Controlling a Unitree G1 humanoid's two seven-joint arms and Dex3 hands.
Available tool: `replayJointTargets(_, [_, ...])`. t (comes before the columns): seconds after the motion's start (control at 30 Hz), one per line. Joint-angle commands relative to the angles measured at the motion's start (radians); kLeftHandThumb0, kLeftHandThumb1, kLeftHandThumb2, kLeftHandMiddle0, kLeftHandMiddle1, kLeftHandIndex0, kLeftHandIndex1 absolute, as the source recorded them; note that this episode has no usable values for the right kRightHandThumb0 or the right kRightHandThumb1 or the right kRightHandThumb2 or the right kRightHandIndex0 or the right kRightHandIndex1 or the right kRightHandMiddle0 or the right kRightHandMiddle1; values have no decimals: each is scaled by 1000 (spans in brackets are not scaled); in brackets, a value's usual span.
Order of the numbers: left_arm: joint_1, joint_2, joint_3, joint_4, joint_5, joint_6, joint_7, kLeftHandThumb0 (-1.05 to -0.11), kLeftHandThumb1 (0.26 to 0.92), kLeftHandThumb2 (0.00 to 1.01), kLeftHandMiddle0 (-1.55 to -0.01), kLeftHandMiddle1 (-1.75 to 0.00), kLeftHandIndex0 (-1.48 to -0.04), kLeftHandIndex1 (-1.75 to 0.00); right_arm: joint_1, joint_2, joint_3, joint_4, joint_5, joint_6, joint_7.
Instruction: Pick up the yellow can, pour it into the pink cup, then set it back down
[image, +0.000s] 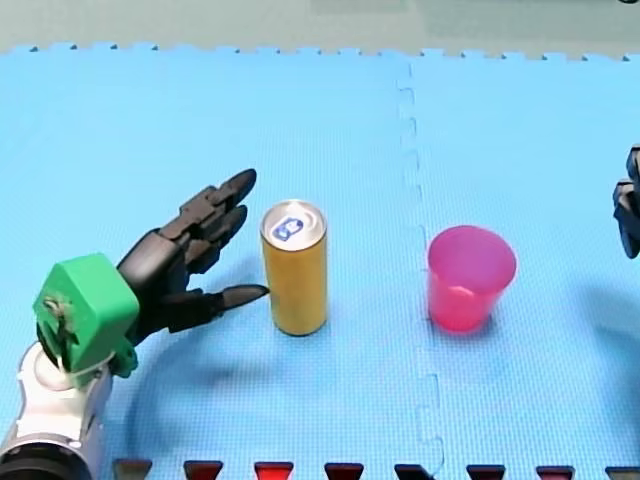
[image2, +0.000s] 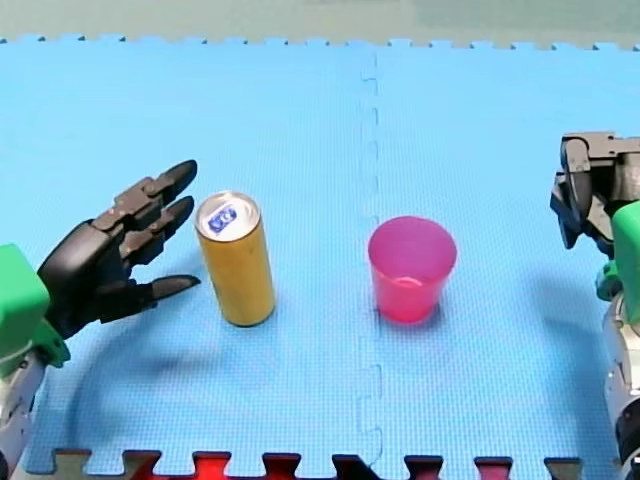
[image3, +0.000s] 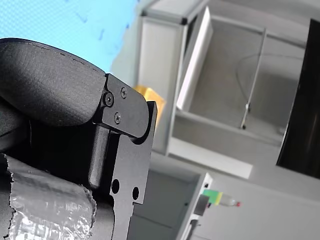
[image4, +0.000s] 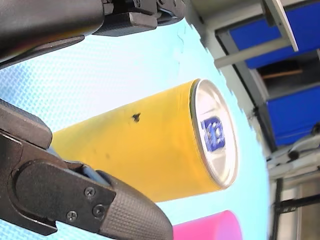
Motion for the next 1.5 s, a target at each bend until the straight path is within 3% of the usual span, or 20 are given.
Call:
replayJointTargets(0.0, [-14, -7, -4, 22, 0, -12, -5, -844, 759, 7, -47, -6, -86, -1, 4, -6, -1, -5, 3, 0, 1])
replayJointTargets(0.33, [-25, -38, -12, 19, -20, 37, -66, -954, 822, 13, -61, -8, -89, -1, 13, -7, 0, -17, 2, -3, 1])
replayJointTargets(0.73, [-31, -50, -24, -15, -27, 141, -86, -963, 832, 3, -65, -6, -91, -1, 22, -8, 3, -25, -1, -9, -3])
replayJointTargets(1.1, [-44, -71, 8, -13, -77, 126, -98, -939, 813, 0, -69, -5, -95, -2, 28, -11, 2, -27, 1, -13, -2])
replayJointTargets(1.47, [-36, -73, -4, -43, -58, 116, -46, -920, 801, 0, -74, -5, -102, -2, 35, -12, 2, -39, 3, -10, -1])
